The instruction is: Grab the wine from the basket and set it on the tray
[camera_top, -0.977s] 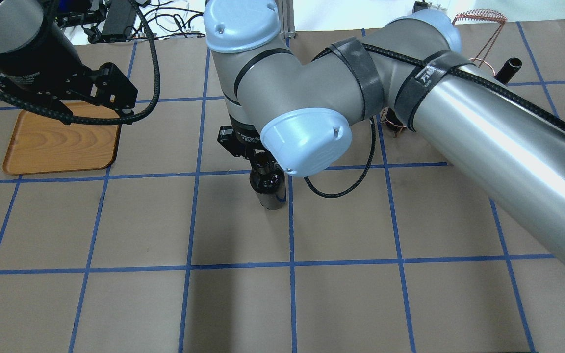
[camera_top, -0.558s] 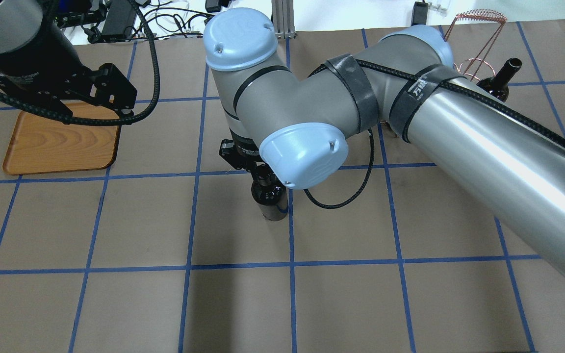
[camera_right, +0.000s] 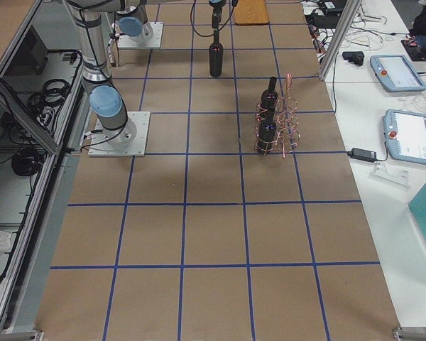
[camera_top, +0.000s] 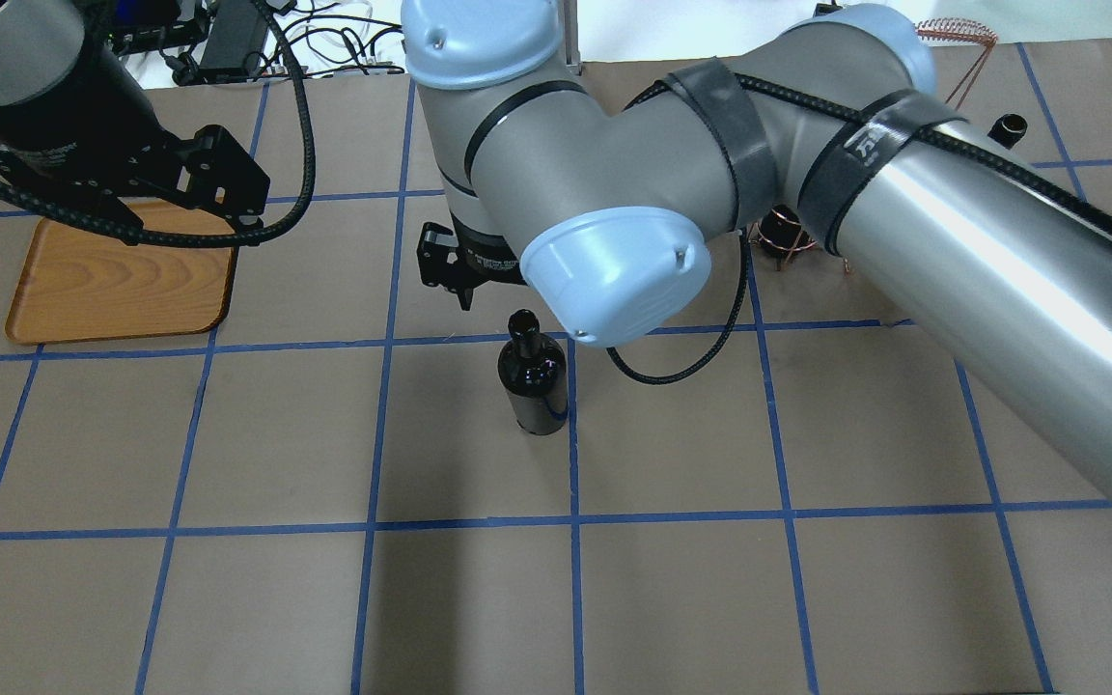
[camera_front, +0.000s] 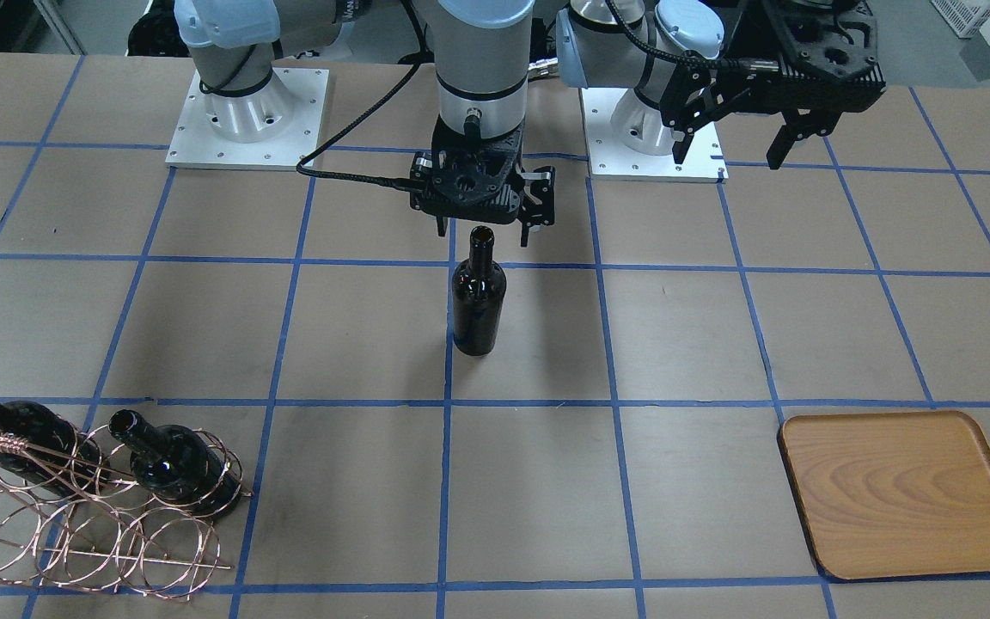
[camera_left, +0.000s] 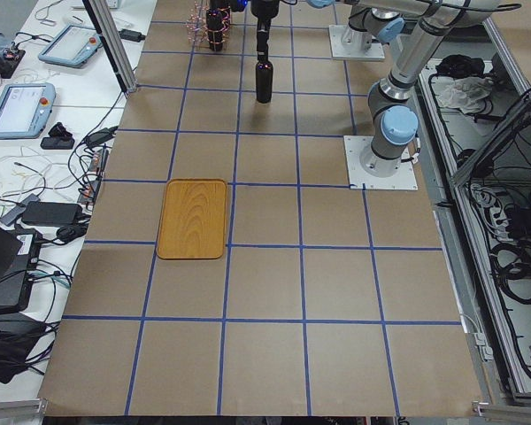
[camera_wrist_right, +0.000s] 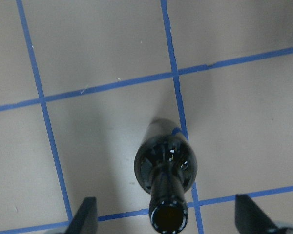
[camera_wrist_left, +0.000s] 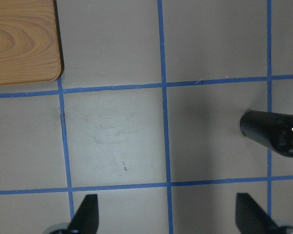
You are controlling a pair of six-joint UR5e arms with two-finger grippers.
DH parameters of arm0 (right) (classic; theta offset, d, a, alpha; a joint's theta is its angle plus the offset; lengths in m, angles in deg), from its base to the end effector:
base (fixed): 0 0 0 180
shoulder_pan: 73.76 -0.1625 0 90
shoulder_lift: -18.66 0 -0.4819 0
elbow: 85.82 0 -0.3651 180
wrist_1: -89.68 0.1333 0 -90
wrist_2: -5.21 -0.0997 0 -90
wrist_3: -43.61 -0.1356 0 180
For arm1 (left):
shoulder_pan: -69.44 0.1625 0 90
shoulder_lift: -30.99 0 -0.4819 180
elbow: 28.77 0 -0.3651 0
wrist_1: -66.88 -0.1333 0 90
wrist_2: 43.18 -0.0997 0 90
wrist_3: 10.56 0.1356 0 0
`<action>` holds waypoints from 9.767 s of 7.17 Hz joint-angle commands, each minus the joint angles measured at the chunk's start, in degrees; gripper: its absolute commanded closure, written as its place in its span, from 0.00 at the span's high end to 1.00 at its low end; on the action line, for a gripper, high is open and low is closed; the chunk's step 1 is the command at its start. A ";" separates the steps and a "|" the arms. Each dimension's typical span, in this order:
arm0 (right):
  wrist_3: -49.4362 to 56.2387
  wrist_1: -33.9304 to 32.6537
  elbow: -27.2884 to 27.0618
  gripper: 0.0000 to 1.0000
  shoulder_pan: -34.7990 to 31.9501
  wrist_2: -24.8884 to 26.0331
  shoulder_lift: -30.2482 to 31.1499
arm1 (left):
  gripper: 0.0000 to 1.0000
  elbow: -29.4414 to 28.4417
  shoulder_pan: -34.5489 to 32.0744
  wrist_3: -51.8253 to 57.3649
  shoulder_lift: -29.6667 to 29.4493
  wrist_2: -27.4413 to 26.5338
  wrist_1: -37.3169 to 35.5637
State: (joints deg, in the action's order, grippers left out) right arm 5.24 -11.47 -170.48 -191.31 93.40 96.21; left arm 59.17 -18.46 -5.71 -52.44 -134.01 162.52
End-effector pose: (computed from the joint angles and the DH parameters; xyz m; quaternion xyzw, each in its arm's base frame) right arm 0.3880 -0.4463 0.4597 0.0937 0.9949 -0.0210 0.0324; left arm -0.1161 -0.4170 0.5658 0.0238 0.9994 -0.0256 0.0088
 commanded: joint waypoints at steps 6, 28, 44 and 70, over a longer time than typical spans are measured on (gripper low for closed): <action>34.37 4.65 1.95 1.00 27.44 0.84 5.86 | 1.00 2.06 -15.76 -21.48 -5.94 0.57 -10.96; 39.16 11.16 0.29 1.00 28.51 4.35 4.71 | 0.00 2.37 -17.52 -16.13 -11.76 0.30 -16.32; 39.34 10.72 0.02 1.00 28.51 3.30 6.82 | 0.00 -18.85 31.66 37.61 -34.70 1.36 -13.29; 39.25 10.80 -0.33 1.00 28.51 4.09 6.74 | 1.00 -3.82 -2.89 0.60 -6.22 1.80 -4.15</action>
State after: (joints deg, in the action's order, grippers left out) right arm 44.49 -0.67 -170.81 -162.80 97.47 102.95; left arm 55.12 -21.52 -4.99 -58.61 -132.24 158.43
